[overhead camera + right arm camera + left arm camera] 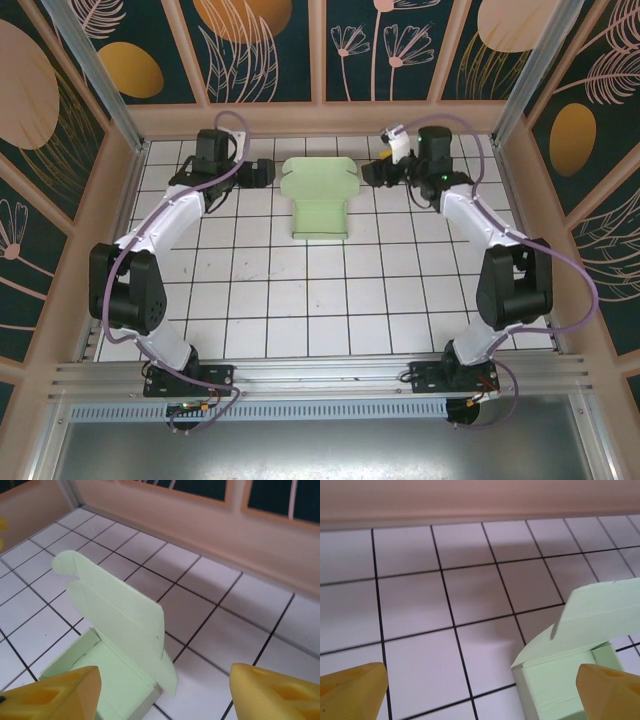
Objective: Fold the paper box
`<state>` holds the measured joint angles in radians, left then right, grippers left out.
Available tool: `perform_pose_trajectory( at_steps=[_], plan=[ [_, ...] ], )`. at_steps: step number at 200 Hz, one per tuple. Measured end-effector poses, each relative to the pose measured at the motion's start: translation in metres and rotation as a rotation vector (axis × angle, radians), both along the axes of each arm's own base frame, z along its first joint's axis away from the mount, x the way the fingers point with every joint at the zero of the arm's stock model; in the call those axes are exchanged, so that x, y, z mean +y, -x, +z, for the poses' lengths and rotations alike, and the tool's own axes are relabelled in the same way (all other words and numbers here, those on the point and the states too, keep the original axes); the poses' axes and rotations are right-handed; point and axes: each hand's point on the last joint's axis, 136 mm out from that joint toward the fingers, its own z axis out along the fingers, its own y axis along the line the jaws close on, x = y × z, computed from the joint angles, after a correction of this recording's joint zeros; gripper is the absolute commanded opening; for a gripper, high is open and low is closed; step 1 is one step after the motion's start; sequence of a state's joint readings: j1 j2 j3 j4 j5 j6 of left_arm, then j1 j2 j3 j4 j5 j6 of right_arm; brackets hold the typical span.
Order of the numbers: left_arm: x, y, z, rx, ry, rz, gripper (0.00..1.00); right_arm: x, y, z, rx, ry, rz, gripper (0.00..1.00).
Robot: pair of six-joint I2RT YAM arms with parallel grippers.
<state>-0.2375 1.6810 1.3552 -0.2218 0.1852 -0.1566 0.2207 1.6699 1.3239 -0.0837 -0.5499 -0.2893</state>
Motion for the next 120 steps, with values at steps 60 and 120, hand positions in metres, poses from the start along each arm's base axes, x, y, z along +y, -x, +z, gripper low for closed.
perform_pose_trajectory(
  at_steps=[60,120],
  plan=[
    [-0.006,0.0,0.011,-0.007,-0.021,-0.083,0.99,0.021,-0.037,-0.007,0.04,0.131,0.285,0.68],
    [-0.007,0.004,0.005,0.021,-0.02,-0.099,0.98,0.04,-0.041,-0.057,0.201,0.199,0.443,0.61]
  ],
)
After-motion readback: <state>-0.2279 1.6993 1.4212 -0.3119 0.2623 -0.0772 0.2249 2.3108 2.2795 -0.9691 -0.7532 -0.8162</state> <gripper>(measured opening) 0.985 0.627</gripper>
